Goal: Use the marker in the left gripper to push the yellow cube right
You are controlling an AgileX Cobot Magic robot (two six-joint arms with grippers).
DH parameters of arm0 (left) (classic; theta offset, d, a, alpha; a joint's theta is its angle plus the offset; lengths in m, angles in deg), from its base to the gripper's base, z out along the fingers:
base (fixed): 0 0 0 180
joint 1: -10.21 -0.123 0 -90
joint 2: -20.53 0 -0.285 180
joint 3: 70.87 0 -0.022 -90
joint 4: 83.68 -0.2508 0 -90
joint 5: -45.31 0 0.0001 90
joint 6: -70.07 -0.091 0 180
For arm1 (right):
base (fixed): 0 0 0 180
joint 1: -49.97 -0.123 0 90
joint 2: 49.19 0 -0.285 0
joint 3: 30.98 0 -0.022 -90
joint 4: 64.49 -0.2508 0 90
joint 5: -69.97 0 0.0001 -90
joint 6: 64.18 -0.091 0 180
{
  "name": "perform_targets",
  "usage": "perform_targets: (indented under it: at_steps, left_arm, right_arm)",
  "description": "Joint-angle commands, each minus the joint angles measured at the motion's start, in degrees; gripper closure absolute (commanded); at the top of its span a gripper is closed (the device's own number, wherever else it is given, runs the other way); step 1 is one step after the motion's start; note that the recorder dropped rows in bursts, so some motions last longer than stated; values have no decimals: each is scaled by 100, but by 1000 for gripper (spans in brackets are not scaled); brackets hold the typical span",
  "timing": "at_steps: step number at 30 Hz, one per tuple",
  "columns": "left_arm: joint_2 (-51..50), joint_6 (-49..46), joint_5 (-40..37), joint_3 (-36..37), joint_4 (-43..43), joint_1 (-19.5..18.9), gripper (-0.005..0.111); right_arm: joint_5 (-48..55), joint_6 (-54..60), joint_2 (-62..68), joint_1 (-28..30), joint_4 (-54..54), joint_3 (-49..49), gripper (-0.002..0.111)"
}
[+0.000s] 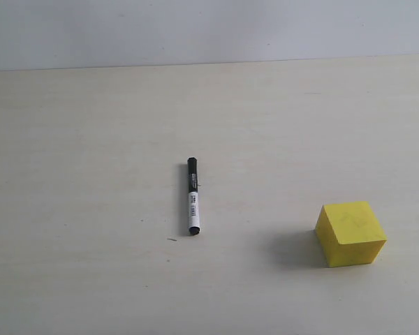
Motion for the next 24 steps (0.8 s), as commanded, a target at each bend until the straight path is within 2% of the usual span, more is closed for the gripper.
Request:
perform_targets:
  at_steps: [1,5,11,18,24]
  left_arm:
    - [586,-117,-7,190,-4,-178,107]
    - [1005,-269,117,624,-62,-230,107]
    - [1428,-290,1078,1430,-62,-230,107]
    - [1449,-530,1147,2096,-62,-230,107]
    - [1449,-530,1126,2267,-62,-230,107]
  right_arm:
    - [-26,25,-33,34,-10,28,108]
    - [-26,25,-33,34,-10,28,108]
    - [-26,25,-33,34,-10,28,108]
    - [-26,25,-33,34,-10,28,108]
    - [-26,25,-33,34,-10,28,108]
